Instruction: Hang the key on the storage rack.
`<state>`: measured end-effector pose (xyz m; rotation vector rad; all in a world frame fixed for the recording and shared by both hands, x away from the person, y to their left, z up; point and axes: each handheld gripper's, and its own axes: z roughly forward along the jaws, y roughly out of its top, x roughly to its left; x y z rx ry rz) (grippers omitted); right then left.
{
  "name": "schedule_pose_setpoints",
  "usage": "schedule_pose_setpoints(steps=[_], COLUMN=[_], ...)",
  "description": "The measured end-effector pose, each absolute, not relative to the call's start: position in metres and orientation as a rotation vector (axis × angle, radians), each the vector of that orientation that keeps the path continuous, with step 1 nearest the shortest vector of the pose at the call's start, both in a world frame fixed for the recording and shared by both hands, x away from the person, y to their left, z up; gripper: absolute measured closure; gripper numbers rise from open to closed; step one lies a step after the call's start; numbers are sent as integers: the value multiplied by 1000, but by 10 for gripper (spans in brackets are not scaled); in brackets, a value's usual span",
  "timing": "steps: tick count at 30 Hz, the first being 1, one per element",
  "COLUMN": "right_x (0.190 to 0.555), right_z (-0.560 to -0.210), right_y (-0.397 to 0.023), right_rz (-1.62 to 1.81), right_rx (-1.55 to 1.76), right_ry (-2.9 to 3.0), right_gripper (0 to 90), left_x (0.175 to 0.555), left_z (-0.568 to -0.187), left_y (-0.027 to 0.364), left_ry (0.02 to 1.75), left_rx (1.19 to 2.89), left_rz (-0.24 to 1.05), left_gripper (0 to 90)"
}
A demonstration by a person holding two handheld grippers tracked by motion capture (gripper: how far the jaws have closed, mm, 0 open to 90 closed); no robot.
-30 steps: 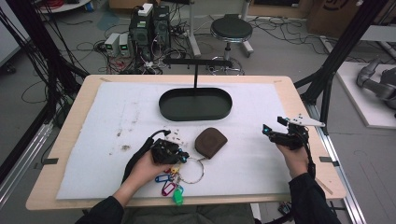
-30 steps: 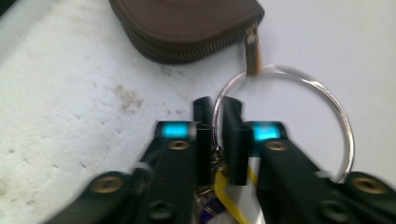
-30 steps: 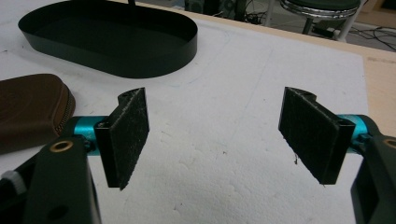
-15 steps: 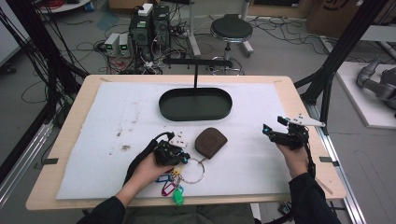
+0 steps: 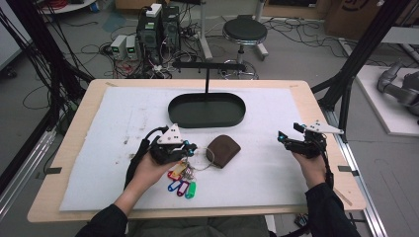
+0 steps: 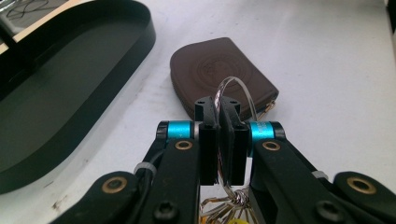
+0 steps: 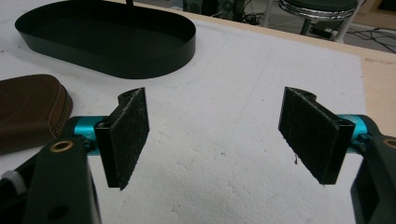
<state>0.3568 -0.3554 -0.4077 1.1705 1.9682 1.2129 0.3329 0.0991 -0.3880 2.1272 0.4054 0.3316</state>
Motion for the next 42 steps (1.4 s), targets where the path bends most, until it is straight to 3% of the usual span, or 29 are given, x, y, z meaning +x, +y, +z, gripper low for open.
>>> schedule_pose_setpoints(steps=[20, 42], right_x=[357, 358], right_z=[-408, -408], right_y=[-355, -355], right_rz=[1219, 1223], right_rx=[1175, 1181], right_ry=[1980, 1972], right_gripper=[248, 248], left_x=[333, 327], left_z=[-397, -373], left_y=[101, 106], left_ry=[400, 355], left_rx=[2177, 2137], left_rz=[124, 216], left_gripper=[841, 863])
